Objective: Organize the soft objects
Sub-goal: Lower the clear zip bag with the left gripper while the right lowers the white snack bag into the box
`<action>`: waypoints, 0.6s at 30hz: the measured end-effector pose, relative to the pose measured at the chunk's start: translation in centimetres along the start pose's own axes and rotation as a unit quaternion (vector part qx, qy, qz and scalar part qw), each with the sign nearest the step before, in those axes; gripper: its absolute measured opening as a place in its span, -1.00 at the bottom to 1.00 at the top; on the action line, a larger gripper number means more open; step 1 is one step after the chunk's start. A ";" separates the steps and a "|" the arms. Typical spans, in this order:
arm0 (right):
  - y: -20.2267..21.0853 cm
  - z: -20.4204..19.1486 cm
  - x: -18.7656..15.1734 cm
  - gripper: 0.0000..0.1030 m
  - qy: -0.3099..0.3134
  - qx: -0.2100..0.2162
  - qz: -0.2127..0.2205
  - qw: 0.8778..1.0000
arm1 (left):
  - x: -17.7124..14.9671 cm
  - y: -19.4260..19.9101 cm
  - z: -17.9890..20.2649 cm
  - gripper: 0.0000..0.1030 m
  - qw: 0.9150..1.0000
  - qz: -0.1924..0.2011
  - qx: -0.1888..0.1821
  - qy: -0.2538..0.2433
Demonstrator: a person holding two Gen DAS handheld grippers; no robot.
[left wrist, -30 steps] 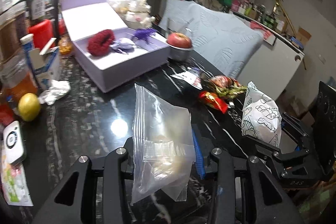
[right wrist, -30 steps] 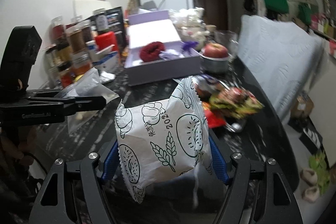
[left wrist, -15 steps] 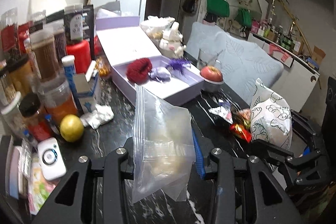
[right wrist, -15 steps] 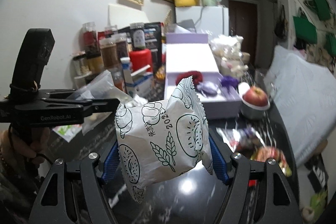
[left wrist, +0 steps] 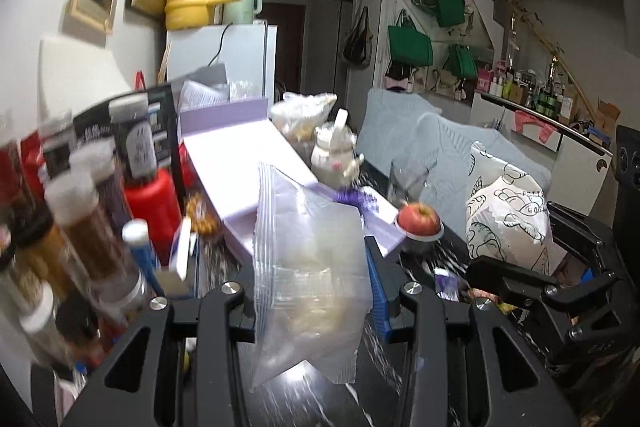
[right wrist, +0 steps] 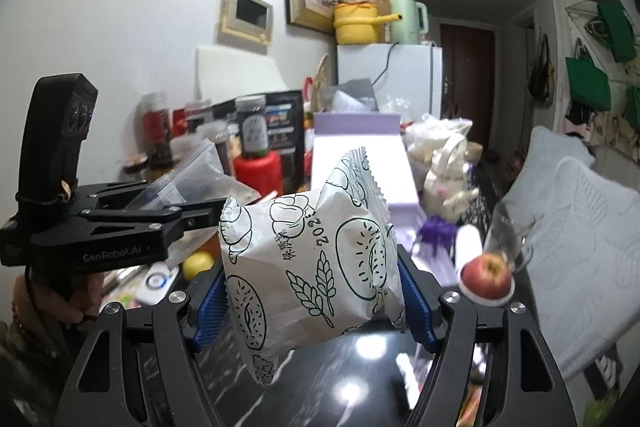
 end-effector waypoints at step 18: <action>-9.7 5.2 6.0 0.44 0.005 -0.006 0.013 1.000 | 6.8 -9.4 -2.3 -0.23 0.999 0.051 0.000 -0.006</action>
Point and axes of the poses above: each gripper's, at about its wrist camera, not at the fingertips, and y roughly against the way its jaws point, z to its right, x to its top, the point moved 3 cm from there along -y, roughly the way its jaws point, and after that the axes turned 12 degrees about z, right-handed, at the moved point
